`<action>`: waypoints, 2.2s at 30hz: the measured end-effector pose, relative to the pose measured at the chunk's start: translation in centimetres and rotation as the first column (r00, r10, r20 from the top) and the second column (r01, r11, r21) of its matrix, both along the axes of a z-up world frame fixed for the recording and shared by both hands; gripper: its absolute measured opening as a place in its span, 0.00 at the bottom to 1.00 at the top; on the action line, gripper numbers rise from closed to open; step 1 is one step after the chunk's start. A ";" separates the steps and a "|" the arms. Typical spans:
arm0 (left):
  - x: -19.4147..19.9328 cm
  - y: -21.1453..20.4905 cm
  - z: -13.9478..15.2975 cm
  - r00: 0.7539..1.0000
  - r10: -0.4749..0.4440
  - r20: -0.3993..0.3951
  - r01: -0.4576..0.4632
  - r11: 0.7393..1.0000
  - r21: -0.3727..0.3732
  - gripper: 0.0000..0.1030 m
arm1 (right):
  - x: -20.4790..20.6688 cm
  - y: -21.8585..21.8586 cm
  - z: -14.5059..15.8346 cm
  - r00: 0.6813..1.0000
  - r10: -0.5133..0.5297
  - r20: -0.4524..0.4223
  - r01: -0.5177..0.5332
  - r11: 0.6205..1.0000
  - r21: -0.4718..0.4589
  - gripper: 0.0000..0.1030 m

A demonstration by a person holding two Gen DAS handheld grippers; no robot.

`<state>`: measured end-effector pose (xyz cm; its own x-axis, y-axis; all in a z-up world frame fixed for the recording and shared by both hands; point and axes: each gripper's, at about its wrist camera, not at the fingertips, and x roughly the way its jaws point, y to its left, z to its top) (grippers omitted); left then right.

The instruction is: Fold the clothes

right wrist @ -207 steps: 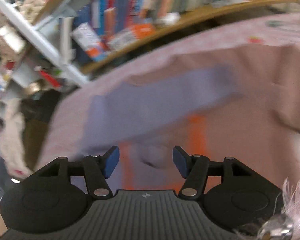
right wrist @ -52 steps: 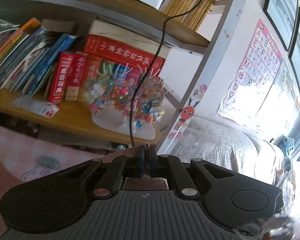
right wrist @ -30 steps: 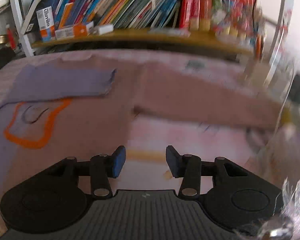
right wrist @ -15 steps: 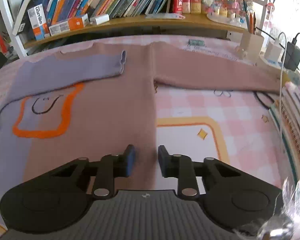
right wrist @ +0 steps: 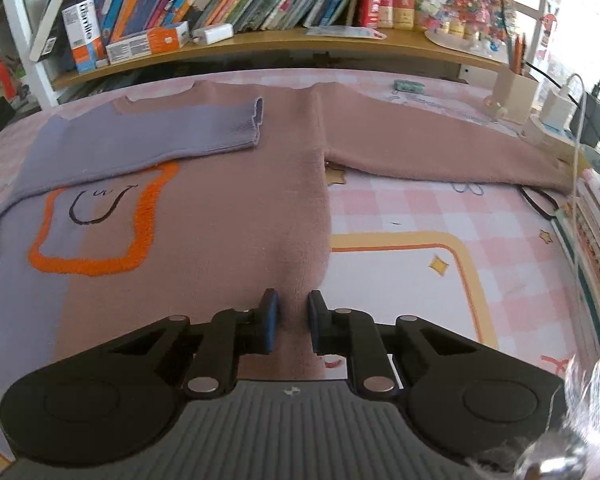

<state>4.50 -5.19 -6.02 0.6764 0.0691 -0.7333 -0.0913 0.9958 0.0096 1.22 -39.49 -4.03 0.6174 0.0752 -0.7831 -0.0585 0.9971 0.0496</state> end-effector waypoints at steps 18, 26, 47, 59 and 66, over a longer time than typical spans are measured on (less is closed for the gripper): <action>-1.1 -0.2 2.1 0.998 -0.043 0.044 0.041 0.998 0.053 0.24 | 0.1 1.7 0.4 0.999 0.044 0.023 -0.043 0.998 -0.038 0.31; -1.7 -5.3 4.6 0.984 -0.145 0.101 0.137 0.987 0.082 0.42 | -0.9 3.2 1.7 0.980 0.172 0.097 -0.168 0.984 -0.055 0.47; 4.7 -19.5 2.1 0.882 -0.471 -0.008 0.465 0.866 0.184 0.45 | -2.0 1.0 0.3 0.940 0.340 0.041 -0.342 0.938 0.065 0.54; 8.1 -23.9 0.2 0.843 -0.538 -0.011 0.529 0.825 0.197 0.45 | -1.8 0.1 0.0 0.926 0.376 0.040 -0.378 0.919 0.114 0.61; 10.4 -27.1 -1.0 0.819 -0.574 -0.030 0.567 0.799 0.200 0.44 | -1.7 -0.1 0.1 0.928 0.370 0.038 -0.371 0.920 0.124 0.61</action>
<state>14.88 -32.30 -7.02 0.6592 -0.2001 -0.7249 0.4892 0.8463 0.2112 -0.44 -39.56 -3.98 0.5363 0.3988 -0.7439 -0.4241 0.8893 0.1710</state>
